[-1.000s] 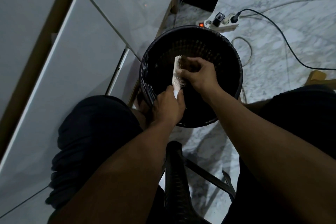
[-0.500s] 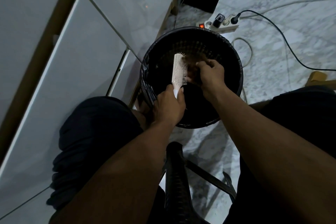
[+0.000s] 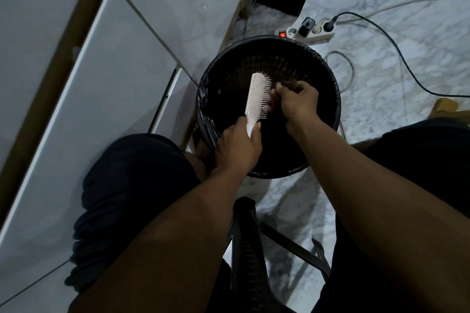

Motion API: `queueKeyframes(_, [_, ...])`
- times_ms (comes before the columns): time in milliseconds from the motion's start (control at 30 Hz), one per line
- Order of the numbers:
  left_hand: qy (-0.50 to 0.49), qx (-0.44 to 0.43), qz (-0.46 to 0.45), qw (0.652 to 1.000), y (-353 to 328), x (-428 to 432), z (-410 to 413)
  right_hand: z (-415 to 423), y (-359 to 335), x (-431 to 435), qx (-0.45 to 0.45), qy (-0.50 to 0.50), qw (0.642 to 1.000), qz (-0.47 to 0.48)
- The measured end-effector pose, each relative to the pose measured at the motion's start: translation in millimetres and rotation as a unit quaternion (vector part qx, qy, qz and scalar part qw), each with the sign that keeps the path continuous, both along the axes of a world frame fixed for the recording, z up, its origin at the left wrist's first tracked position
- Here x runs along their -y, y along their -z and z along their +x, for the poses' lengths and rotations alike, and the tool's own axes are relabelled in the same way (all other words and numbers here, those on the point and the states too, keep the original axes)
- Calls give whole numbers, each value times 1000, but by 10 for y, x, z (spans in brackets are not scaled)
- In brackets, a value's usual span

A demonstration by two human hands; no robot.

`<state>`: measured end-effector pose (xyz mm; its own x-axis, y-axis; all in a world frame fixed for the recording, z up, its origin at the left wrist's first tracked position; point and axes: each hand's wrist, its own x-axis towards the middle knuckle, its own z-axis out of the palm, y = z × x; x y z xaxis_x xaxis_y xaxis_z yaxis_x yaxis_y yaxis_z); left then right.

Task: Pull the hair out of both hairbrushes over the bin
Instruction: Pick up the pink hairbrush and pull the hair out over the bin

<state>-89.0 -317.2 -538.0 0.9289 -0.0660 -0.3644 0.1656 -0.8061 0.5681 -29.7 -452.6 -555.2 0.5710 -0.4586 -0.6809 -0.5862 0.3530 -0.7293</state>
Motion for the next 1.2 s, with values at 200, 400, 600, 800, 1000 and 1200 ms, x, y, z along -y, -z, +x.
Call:
queueKeyframes(200, [-10, -20, 22, 1000, -11, -9, -24, 8, -50, 9, 4, -42, 998, 56])
queueKeyframes(400, [-18, -48, 84, 995, -79, 5, -13, -54, -25, -80, 47, -198, 976, -74])
queueKeyframes(600, [11, -20, 70, 997, 11, -8, -25, -38, -15, -30, 16, -204, 963, -175])
queueKeyframes(800, [13, -6, 65, 998, -9, -17, -13, -12, -22, 32, -15, -113, 987, -114])
queueKeyframes(1000, [5, -20, 91, 996, -11, -27, -26, 7, -16, 89, -23, -108, 986, -121])
queueKeyframes(1200, [-41, -30, 93, 994, 9, -37, 7, 31, 59, 267, -78, -140, 980, -121])
